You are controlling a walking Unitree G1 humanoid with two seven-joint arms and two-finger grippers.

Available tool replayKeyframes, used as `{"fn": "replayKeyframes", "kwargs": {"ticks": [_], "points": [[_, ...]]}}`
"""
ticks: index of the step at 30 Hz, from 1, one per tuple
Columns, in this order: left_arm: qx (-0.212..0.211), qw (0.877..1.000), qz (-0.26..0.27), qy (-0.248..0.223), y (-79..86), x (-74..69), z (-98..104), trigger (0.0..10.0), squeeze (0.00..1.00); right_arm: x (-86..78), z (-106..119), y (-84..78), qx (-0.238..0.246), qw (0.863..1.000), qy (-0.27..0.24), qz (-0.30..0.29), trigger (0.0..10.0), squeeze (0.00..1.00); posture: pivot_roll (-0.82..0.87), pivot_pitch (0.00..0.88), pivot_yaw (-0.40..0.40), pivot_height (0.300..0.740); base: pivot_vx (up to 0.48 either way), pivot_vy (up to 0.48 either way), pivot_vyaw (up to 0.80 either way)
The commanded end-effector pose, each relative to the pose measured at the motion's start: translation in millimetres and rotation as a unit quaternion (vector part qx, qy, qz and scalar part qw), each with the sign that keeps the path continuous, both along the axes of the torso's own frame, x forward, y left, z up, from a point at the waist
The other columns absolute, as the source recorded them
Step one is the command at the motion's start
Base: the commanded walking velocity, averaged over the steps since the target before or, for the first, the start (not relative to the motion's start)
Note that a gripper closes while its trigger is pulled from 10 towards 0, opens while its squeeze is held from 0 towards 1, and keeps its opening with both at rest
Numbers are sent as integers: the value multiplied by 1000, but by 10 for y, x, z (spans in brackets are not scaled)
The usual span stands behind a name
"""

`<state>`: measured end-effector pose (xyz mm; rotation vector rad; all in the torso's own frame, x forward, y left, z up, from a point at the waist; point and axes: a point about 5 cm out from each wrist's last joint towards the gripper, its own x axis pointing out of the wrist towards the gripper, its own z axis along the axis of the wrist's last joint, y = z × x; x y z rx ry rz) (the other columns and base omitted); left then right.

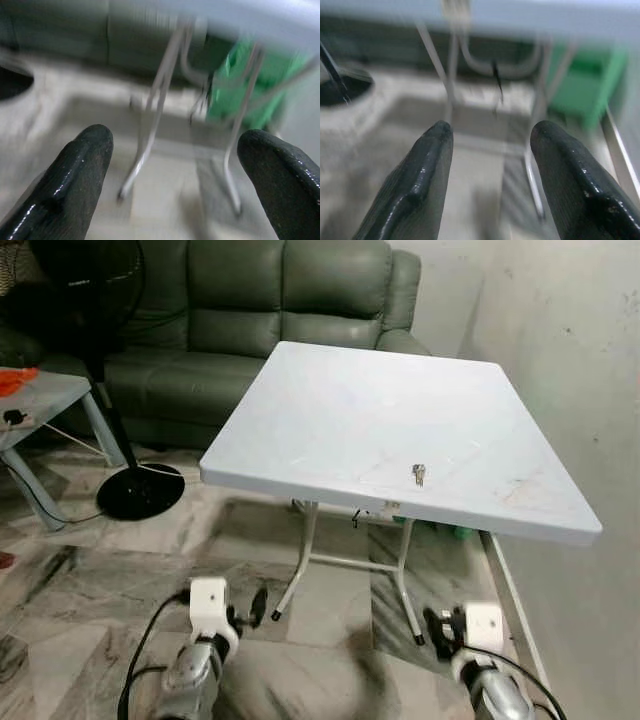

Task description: Hang keys on a hook

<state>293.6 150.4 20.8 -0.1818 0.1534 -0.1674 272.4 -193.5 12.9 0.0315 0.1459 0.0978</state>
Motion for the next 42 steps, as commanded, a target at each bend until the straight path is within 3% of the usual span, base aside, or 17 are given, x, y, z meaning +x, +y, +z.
{"fn": "replayKeyframes", "kwargs": {"ticks": [1, 7, 16, 24, 42], "points": [[-9, 999, -4, -33, -22, 63, 117, 10000, 0, 70, 131, 39, 5, 999, -39, 13, 10000, 0, 11, 0, -67, 740, 0, 0, 0], [-35, 990, -31, -135, -178, 84, 482, 10000, 0, 138, 546, 149, 10, 988, -148, 43, 10000, 0, 6, 0, -65, 740, 0, 0, 0], [-62, 981, -55, -173, -248, 2, 801, 10000, 0, 6, 932, 263, 46, 975, -211, 45, 10000, 0, -5, 3, -54, 740, 0, 0, 0], [-69, 984, -41, -160, -216, -49, 876, 10000, 0, -82, 1054, 300, 53, 975, -211, 46, 10000, 0, -12, 19, -49, 740, 117, 0, 0], [-68, 988, -30, -137, -160, -106, 918, 10000, 0, -126, 1104, 307, 54, 979, -192, 48, 10000, 0, -5, 29, -53, 740, 400, 0, 0]]}}
